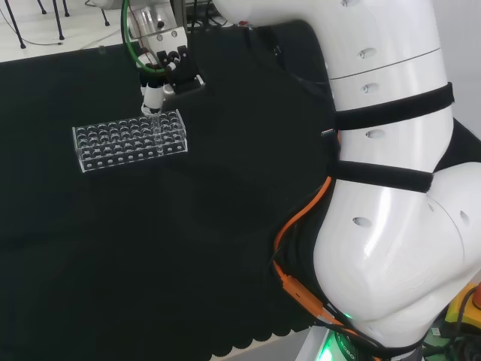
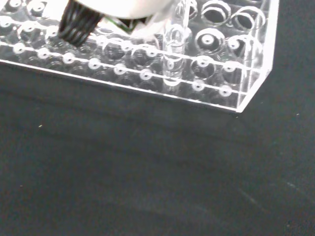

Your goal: Pick up the test tube.

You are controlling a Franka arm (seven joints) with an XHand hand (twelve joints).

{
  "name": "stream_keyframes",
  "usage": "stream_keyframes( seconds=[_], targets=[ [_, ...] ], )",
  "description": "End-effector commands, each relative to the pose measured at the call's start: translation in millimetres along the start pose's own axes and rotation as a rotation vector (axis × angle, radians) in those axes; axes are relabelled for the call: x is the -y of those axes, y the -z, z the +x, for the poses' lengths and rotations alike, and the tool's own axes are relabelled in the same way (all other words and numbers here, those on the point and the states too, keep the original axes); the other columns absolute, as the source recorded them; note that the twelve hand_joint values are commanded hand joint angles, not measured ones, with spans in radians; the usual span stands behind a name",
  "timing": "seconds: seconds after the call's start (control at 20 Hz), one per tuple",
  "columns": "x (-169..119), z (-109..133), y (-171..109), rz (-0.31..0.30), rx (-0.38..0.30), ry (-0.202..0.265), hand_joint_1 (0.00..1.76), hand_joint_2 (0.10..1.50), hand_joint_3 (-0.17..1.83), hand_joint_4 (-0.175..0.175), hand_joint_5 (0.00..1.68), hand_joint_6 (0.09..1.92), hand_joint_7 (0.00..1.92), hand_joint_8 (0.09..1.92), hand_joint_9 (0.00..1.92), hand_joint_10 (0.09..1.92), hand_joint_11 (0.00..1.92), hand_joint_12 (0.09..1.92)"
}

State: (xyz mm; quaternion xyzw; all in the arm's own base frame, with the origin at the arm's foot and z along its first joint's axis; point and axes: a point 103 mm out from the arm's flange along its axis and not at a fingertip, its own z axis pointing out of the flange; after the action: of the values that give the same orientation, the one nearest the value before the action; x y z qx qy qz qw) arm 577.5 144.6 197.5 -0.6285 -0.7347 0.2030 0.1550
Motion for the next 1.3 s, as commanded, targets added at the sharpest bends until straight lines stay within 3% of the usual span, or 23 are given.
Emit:
stream_keyframes(
  seconds=[0.05,0.25,0.65,0.8,0.9,1.0,1.05,1.15,1.3],
  targets=[
    [1.5,11.9,-10.0,0.023,0.019,0.008,1.04,0.58,0.79,-0.162,0.46,0.86,0.92,0.86,0.71,0.86,0.24,1.51],
    [-0.1,10.0,-16.4,0.012,0.003,-0.030,1.07,0.58,0.79,-0.171,0.52,0.88,0.95,0.86,0.73,0.85,0.25,1.51],
    [-4.4,8.1,-17.0,-0.056,-0.108,-0.229,1.11,0.56,0.75,-0.175,0.79,0.86,1.24,0.76,0.96,0.74,0.32,1.48],
    [-7.7,14.1,-11.8,-0.087,-0.147,-0.283,1.12,0.55,0.71,-0.175,0.86,0.82,1.32,0.73,1.03,0.72,0.33,1.48],
    [-9.7,19.1,-7.6,-0.115,-0.144,-0.290,1.14,0.55,0.71,-0.175,0.93,0.79,1.39,0.69,1.11,0.69,0.37,1.46],
    [-10.8,23.8,-3.1,-0.148,-0.136,-0.295,1.18,0.67,0.58,-0.175,1.15,0.68,1.50,0.65,1.21,0.67,0.43,1.44],
    [-8.4,21.0,0.7,-0.172,-0.164,-0.311,1.20,0.70,0.54,-0.175,1.22,0.62,1.54,0.63,1.26,0.65,0.47,1.42],
    [-7.5,22.5,5.2,-0.207,-0.173,-0.319,1.32,0.65,0.64,-0.175,1.27,0.62,1.44,0.66,1.30,0.59,0.58,1.35],
    [-7.8,28.4,5.2,-0.239,-0.121,-0.313,1.42,0.57,0.77,-0.175,1.26,0.69,1.38,0.78,1.28,0.57,0.78,1.25]
  ],
)
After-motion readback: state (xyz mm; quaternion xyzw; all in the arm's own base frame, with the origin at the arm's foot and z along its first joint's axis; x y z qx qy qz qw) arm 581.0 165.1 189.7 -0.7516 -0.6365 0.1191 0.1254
